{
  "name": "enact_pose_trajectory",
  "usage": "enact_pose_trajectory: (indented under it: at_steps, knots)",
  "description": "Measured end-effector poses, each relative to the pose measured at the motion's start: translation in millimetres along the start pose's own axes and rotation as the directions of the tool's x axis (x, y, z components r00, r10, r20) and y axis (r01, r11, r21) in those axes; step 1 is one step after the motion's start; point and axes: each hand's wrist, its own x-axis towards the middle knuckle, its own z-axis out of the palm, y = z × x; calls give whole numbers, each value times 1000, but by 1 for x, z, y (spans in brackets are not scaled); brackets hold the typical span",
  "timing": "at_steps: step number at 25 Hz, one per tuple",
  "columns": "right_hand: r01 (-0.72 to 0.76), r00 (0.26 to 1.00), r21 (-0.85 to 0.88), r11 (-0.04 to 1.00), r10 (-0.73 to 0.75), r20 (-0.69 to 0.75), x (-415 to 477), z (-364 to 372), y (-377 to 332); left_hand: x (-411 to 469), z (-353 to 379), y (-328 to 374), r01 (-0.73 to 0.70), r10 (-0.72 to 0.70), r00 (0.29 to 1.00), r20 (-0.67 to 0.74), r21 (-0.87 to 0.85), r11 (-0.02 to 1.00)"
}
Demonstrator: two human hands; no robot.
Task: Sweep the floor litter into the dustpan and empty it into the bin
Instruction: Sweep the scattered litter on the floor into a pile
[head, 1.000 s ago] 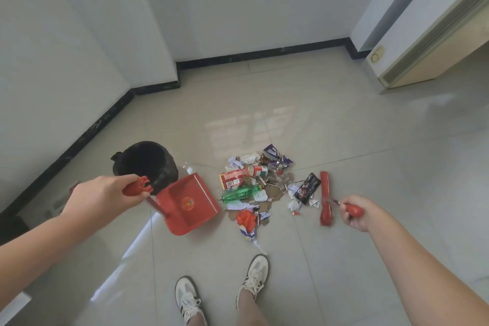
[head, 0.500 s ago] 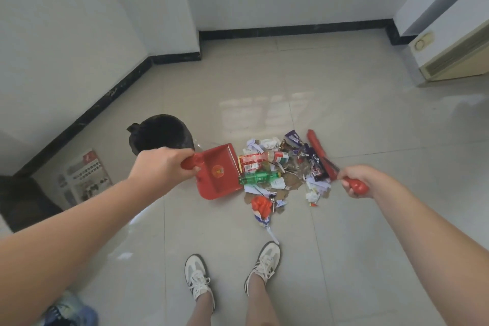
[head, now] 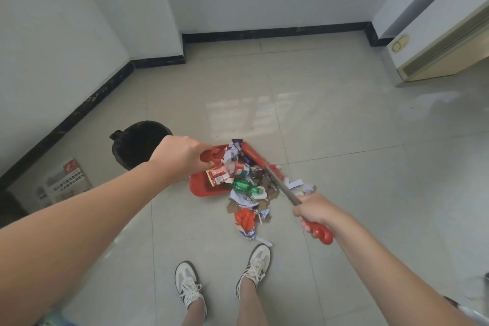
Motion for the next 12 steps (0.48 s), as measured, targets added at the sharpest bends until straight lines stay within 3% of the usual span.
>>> enact_pose_trajectory:
  at_steps: [7,12]
  knots:
    - [96,994,11,995,-96,54,-40,31,-15,-3,4,10,5,-6,1000,22,12,1000]
    - [180,977,-154,972,-159,139,-68,37,-12,-26,17,2,9,-17,993,-117,-74,997]
